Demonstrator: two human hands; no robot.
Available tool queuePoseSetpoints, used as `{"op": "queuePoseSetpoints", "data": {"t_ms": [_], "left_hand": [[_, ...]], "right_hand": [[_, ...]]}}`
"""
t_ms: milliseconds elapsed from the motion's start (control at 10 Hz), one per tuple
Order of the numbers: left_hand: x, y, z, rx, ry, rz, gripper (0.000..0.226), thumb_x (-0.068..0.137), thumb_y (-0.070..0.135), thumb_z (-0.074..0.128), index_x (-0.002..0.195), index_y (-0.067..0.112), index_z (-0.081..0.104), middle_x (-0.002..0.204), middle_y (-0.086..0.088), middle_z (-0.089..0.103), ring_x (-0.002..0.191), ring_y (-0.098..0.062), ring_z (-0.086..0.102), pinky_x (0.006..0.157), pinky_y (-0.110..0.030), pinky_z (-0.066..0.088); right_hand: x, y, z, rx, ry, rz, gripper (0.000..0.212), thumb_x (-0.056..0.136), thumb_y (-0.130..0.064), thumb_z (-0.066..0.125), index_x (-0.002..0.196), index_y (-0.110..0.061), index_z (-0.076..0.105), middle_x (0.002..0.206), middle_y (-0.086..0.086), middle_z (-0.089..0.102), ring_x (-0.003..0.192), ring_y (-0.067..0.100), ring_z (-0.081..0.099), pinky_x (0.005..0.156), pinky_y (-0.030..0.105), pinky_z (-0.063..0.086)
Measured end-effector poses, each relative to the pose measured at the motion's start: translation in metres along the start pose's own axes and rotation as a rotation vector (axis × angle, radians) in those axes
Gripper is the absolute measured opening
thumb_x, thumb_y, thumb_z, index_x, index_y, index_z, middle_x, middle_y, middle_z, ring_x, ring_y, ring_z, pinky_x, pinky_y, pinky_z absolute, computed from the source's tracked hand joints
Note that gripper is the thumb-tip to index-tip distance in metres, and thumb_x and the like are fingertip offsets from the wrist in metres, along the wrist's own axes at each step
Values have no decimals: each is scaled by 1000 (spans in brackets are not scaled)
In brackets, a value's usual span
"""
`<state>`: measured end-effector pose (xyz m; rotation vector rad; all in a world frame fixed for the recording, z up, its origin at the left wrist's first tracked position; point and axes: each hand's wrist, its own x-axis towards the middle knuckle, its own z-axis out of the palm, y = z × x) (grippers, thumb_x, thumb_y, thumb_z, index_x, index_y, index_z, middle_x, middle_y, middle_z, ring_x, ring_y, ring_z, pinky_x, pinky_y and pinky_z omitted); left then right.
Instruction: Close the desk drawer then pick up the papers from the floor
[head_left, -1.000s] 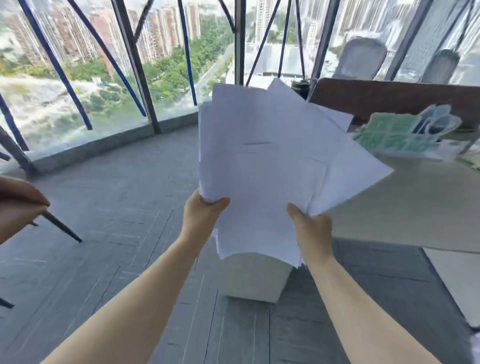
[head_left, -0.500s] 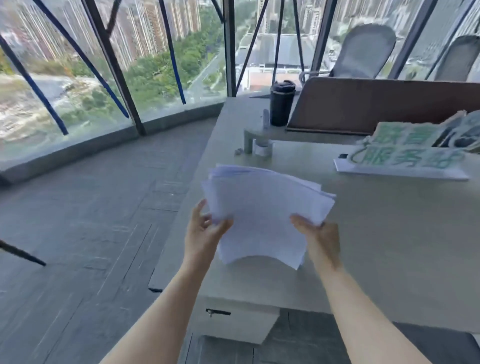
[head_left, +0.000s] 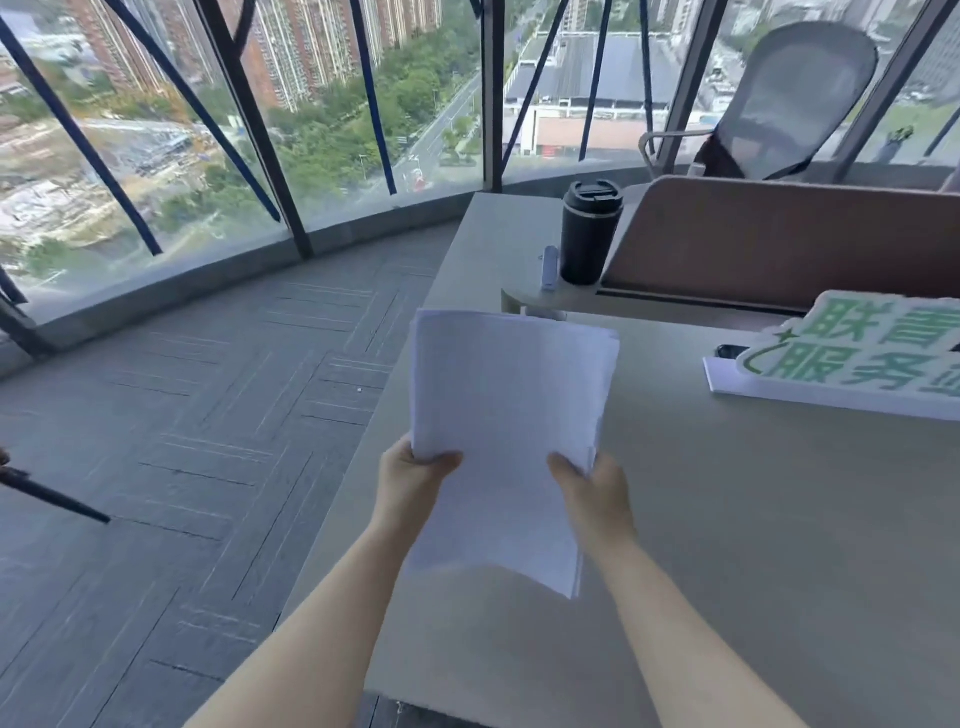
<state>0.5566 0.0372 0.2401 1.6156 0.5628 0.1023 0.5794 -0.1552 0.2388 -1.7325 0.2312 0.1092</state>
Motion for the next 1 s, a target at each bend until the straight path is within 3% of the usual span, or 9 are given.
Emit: {"op": "queuePoseSetpoints", "data": {"t_ms": [100, 200, 400, 500, 600, 700, 800, 900, 1000], "left_hand": [[40, 9, -18, 139, 8, -26, 22, 76, 4, 69, 97, 0, 63, 86, -10, 66, 73, -23, 59, 66, -34, 46], [82, -1, -39, 243, 20, -98, 21, 77, 6, 64, 98, 8, 62, 91, -11, 67, 77, -27, 63, 71, -41, 54], [162, -38, -55, 434, 1, -154, 19, 79, 8, 54, 95, 14, 65, 88, -10, 68, 77, -28, 63, 74, -40, 54], [189, -51, -54, 498, -31, -137, 34, 80, 9, 53, 110, 17, 68, 88, -4, 68, 76, -24, 61, 62, -31, 46], [205, -58, -52, 525, -22, -156, 40, 77, 11, 53, 114, 23, 66, 90, 1, 67, 84, -24, 62, 67, -30, 44], [214, -70, -49, 548, 10, -158, 48, 70, 17, 51, 115, 27, 63, 103, -3, 68, 95, -26, 63, 82, -40, 53], [210, -76, -45, 621, 57, -136, 49, 79, 16, 54, 128, 20, 56, 117, -11, 56, 111, -31, 54, 92, -43, 47], [200, -71, -42, 659, 142, -70, 51, 85, 18, 57, 136, 15, 49, 124, -14, 49, 118, -32, 46, 89, -39, 42], [161, -64, -48, 613, 159, -5, 41, 89, 18, 56, 130, 18, 54, 116, -5, 51, 111, -26, 48, 83, -33, 42]], "right_hand": [[34, -13, 26, -204, -47, 84, 19, 82, -10, 60, 100, -11, 67, 83, 6, 68, 75, 26, 62, 64, 30, 45], [66, -7, 58, -212, -125, 214, 31, 73, -9, 55, 101, -7, 67, 94, 16, 72, 74, 25, 60, 67, 38, 53], [119, 19, 114, -284, -186, 314, 16, 82, 1, 52, 94, -6, 60, 81, 7, 62, 66, 21, 54, 54, 25, 41], [142, 38, 128, -324, -128, 336, 12, 79, 0, 52, 89, -1, 59, 83, 10, 62, 66, 21, 51, 56, 27, 40], [152, 48, 132, -458, -100, 339, 21, 76, -14, 55, 95, -10, 63, 90, 6, 72, 71, 25, 63, 63, 31, 47], [154, 49, 137, -657, -46, 328, 20, 72, -26, 54, 89, -16, 52, 83, 0, 66, 66, 23, 61, 61, 32, 47], [151, 47, 141, -768, 20, 343, 28, 74, -28, 56, 93, -18, 38, 81, -1, 58, 66, 26, 57, 57, 31, 43], [142, 40, 133, -740, 70, 336, 36, 81, -39, 60, 103, -20, 39, 87, -3, 55, 74, 28, 59, 60, 31, 39], [109, 35, 111, -501, 80, 333, 15, 87, -31, 55, 93, -18, 53, 80, -6, 59, 74, 25, 59, 63, 34, 44]]}}
